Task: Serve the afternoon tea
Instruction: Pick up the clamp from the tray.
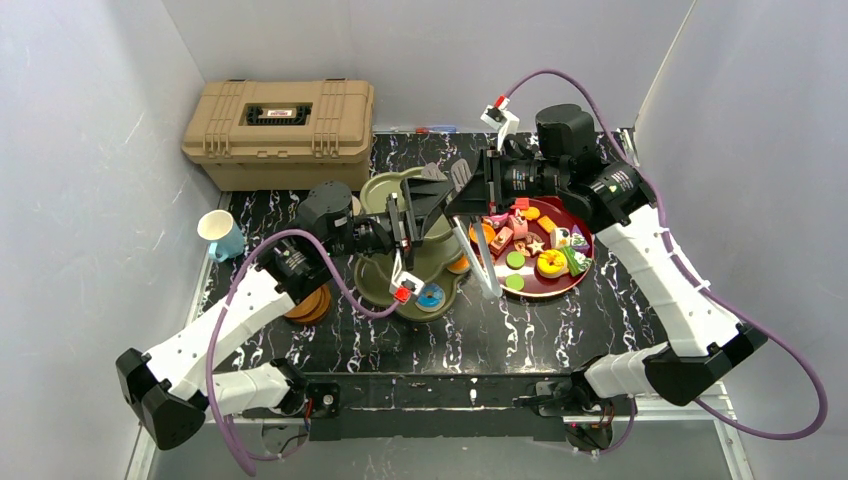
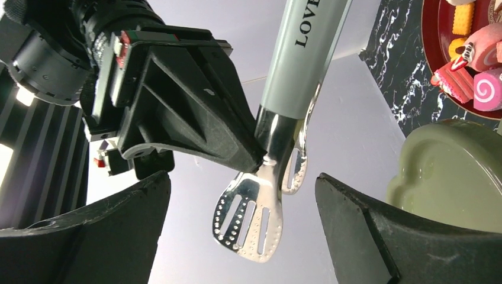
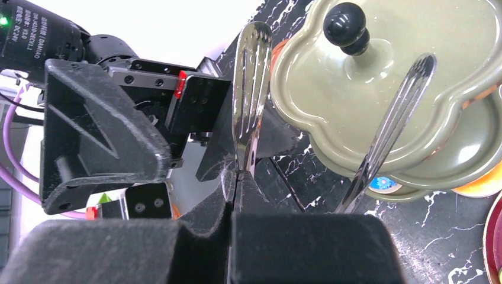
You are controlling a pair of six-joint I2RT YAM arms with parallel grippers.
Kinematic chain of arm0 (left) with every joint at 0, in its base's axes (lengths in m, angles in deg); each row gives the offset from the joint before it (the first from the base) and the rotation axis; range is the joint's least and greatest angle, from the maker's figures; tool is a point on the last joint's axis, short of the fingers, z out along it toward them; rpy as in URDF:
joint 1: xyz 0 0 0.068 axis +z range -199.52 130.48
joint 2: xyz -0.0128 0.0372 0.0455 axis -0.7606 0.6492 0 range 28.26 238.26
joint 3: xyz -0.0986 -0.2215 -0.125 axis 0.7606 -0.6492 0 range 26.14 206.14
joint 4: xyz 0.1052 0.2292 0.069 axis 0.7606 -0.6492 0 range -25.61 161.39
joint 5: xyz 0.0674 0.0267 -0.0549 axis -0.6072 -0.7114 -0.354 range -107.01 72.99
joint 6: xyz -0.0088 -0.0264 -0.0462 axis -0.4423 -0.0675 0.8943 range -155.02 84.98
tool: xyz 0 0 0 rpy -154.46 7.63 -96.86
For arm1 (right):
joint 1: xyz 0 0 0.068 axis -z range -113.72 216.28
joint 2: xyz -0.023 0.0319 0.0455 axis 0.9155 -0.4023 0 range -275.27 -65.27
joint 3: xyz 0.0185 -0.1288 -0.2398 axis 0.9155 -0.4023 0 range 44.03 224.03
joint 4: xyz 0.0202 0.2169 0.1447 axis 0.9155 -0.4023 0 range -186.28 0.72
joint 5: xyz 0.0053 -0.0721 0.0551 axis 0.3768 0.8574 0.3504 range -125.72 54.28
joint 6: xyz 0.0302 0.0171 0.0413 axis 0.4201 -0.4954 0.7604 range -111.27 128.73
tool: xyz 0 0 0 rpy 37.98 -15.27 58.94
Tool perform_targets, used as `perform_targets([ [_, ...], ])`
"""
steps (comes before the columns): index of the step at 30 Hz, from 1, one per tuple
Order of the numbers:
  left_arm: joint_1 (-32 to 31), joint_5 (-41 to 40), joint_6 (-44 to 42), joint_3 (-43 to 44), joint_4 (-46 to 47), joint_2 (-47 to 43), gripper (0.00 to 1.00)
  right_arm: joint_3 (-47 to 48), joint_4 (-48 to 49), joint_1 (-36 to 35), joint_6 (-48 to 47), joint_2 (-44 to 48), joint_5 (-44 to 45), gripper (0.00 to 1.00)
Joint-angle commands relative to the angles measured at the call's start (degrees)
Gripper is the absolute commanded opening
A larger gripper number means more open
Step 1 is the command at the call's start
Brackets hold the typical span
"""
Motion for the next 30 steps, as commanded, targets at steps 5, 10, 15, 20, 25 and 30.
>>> perform_targets([
  [5,-2.2,-2.2,-1.5,4.1,-2.9,2.9,0.73,-0.1,4.6,-0.6,0.0,0.6,-3.0,0.01],
  [10,-2.5,-4.6,-1.1,5.4,-3.9,3.9,0.42,-0.6,4.3,-0.6,-1.0,0.6,-3.2,0.01],
  [15,-2.5,-5.8,-0.2,5.8,-3.9,4.2,0.25,-1.5,4.2,-0.6,-1.9,0.9,-3.4,0.01],
  [20,-2.7,-6.4,0.2,5.7,-3.5,4.3,0.07,-2.3,5.2,-0.6,-1.9,1.9,-2.5,0.29],
  [25,-3.0,-7.6,1.2,4.0,1.9,4.1,0.0,-2.5,7.8,-0.5,-0.9,4.5,3.0,0.62],
  [30,-3.0,-11.4,7.0,3.4,8.6,3.7,0.0,0.5,7.7,-0.3,-2.5,8.4,12.9,0.97],
])
